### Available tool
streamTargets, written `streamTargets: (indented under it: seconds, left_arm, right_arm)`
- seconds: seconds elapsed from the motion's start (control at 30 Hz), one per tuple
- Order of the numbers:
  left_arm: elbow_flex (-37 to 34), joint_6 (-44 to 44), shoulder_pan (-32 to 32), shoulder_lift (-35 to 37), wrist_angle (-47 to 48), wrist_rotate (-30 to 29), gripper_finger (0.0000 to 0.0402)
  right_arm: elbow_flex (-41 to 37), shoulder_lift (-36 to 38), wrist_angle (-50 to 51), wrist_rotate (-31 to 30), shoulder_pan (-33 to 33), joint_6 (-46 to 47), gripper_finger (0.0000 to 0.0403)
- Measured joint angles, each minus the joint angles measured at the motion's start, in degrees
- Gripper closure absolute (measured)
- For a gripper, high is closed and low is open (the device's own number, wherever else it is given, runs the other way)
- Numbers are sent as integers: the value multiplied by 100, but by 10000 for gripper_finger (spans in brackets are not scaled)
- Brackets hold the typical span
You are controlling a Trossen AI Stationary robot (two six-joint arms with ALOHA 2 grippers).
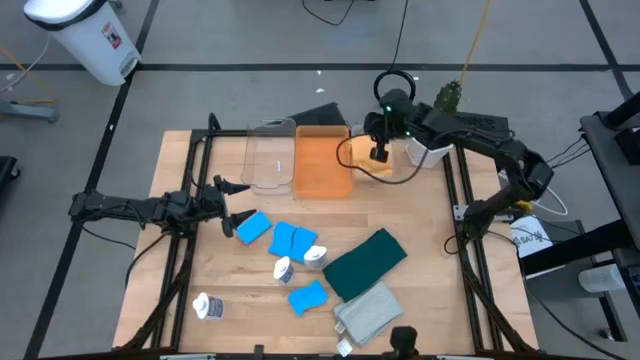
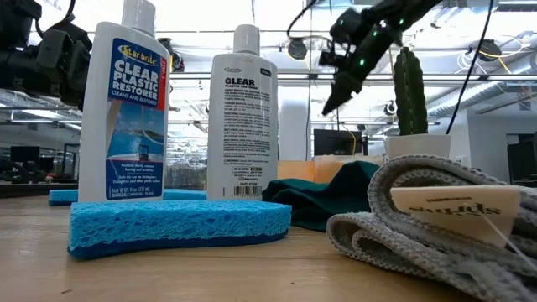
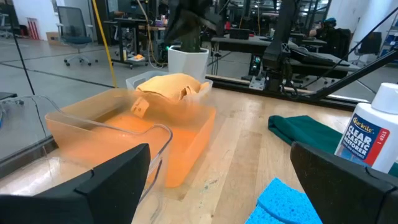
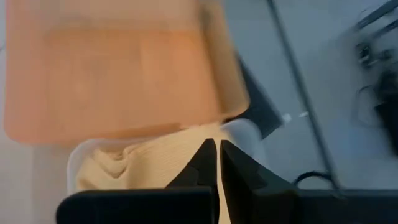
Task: Pick & Place Kitchen Items
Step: Put the yellow microfiber cloth into the white bin
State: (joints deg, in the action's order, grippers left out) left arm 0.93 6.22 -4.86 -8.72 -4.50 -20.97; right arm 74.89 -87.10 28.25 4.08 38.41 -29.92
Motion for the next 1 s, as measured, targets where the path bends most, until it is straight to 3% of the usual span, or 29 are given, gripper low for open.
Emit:
streamTargets:
  seconds: [0.67, 0.83, 1.0]
  left_arm:
    - [0, 0, 1, 1, -2, 0, 7]
    - [0, 0, 2, 0, -1, 0, 7]
    - [0, 0, 2, 1, -3, 0, 7]
  right_arm:
    - [-363, -2023, -87, 194, 470, 70, 403]
    - [-375, -1929, -69, 173, 469, 75, 403]
    - [-404, -1309, 41, 98, 455, 75, 403]
